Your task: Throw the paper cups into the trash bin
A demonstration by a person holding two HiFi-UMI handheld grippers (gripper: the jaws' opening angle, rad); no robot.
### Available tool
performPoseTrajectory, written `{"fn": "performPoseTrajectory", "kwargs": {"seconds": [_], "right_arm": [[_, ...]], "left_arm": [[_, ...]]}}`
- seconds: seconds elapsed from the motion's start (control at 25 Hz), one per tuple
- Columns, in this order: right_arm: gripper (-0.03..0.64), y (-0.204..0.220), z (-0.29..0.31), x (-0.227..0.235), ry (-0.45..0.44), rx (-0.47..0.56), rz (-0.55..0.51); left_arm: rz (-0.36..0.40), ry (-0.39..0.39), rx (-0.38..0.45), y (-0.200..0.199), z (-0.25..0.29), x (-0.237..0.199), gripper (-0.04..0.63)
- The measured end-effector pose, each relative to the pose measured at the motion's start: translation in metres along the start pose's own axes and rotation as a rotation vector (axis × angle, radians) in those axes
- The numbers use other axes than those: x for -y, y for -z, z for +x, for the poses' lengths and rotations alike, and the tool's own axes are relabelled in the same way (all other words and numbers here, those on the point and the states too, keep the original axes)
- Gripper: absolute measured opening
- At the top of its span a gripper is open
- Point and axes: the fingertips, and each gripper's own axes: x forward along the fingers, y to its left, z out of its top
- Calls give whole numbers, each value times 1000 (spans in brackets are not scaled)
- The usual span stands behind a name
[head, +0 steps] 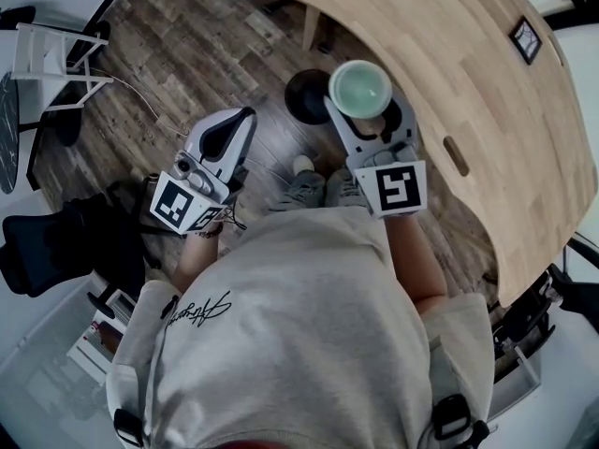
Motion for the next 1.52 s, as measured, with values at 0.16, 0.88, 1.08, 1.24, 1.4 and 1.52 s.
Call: {"fn": "performPoseTrajectory", "kwargs": {"seconds": [0.16, 0.88, 1.08, 1.24, 1.4, 1.52], "right_arm": [[288, 3, 4, -2, -37, -8, -2], [288, 39, 26, -8, -194, -57, -9], [288, 55, 36, -11, -219, -80, -2], [288, 65, 45, -14, -239, -92, -4], [288, 80, 53, -17, -257, -115, -6], [288, 92, 59, -20, -273, -138, -8]], "left_arm": [[3, -40, 21, -2, 0, -6, 3], [1, -169, 29, 20, -1, -10, 3], [-7, -213, 21, 32, -7, -15, 3], [-19, -233, 24, 40, -8, -17, 3], [-21, -244, 21, 49, -9, -19, 3], [-29, -256, 19, 55, -10, -21, 3]]}}
